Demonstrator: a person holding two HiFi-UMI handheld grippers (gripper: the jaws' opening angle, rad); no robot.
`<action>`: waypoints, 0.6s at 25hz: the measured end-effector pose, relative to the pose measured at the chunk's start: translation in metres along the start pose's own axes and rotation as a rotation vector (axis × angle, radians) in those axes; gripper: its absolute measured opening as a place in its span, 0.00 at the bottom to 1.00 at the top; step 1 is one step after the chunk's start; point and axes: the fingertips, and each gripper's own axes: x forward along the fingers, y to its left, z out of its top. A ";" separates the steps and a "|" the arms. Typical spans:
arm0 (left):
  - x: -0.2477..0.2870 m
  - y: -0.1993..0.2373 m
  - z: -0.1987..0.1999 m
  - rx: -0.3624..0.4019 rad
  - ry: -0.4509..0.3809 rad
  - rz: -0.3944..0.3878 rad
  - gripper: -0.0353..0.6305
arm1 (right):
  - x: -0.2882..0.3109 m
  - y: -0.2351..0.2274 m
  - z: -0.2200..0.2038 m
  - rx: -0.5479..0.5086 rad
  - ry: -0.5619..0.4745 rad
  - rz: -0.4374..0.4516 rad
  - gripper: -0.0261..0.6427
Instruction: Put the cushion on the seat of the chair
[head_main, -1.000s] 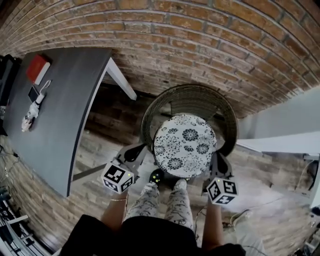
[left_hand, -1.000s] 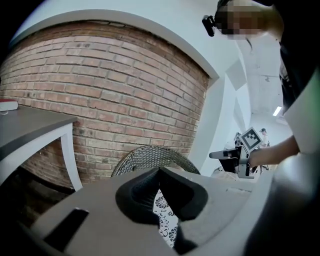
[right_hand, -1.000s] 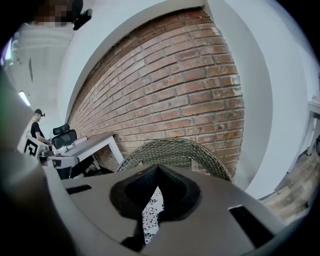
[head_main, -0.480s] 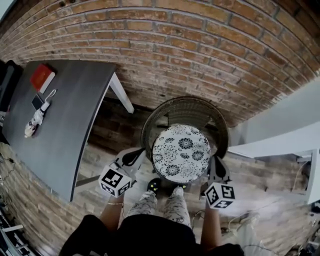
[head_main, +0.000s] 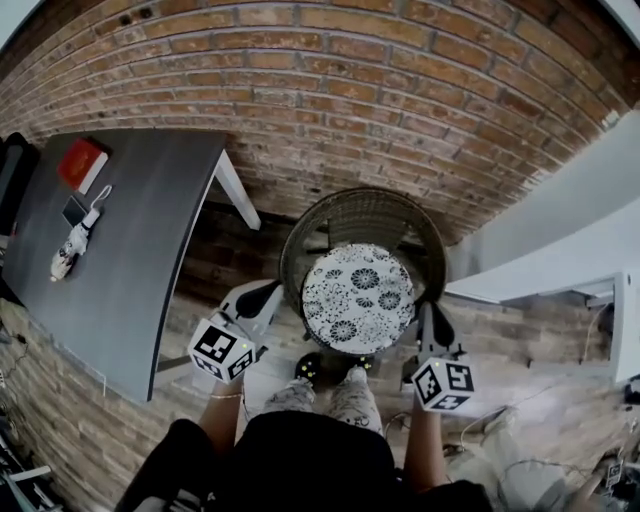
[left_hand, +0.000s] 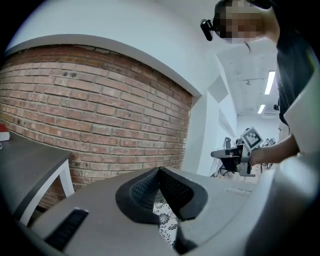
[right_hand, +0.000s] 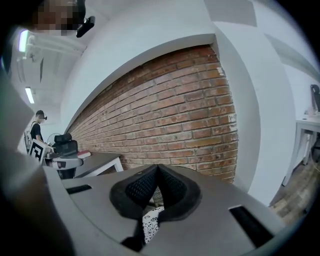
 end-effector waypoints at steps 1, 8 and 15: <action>-0.001 -0.002 0.004 0.009 -0.006 -0.004 0.06 | -0.004 0.001 0.003 -0.001 -0.007 -0.002 0.04; -0.011 -0.004 0.018 0.031 -0.024 -0.026 0.06 | -0.018 0.011 0.017 -0.014 -0.049 -0.017 0.04; -0.018 -0.004 0.015 0.031 -0.020 -0.035 0.06 | -0.026 0.021 0.013 -0.032 -0.041 -0.007 0.04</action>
